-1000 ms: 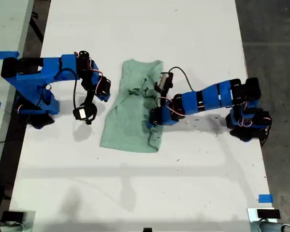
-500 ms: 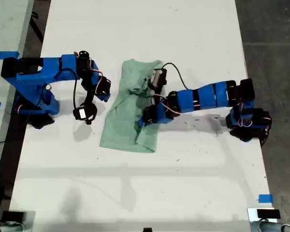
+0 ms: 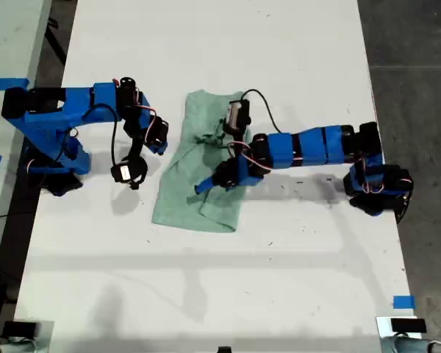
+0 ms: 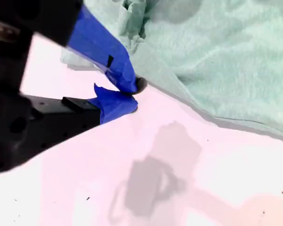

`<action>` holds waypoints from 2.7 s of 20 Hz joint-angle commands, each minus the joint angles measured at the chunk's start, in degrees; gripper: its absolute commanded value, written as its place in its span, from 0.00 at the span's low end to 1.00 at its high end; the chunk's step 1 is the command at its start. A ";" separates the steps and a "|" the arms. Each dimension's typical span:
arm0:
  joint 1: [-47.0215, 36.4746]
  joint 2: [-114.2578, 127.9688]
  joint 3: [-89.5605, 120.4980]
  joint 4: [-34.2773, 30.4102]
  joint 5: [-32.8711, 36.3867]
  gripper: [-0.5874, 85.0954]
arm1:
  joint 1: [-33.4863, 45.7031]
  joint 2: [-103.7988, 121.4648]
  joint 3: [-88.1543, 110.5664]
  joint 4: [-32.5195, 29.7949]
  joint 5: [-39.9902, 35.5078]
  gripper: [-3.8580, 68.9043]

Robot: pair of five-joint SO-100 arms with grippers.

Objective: Fold tshirt

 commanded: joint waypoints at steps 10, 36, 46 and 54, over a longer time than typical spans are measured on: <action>4.75 -2.55 -9.32 2.37 -0.70 0.25 | 0.53 24.43 12.66 6.94 0.18 0.51; 8.35 -9.14 24.35 -35.60 -6.24 0.01 | 1.93 48.60 39.73 -1.41 3.96 0.47; 7.47 -7.38 -1.58 -6.24 -7.91 0.01 | 1.67 49.31 41.40 -2.46 4.48 0.47; 7.65 -30.23 -37.53 5.10 -5.27 0.01 | 1.85 50.98 42.45 -2.37 4.66 0.47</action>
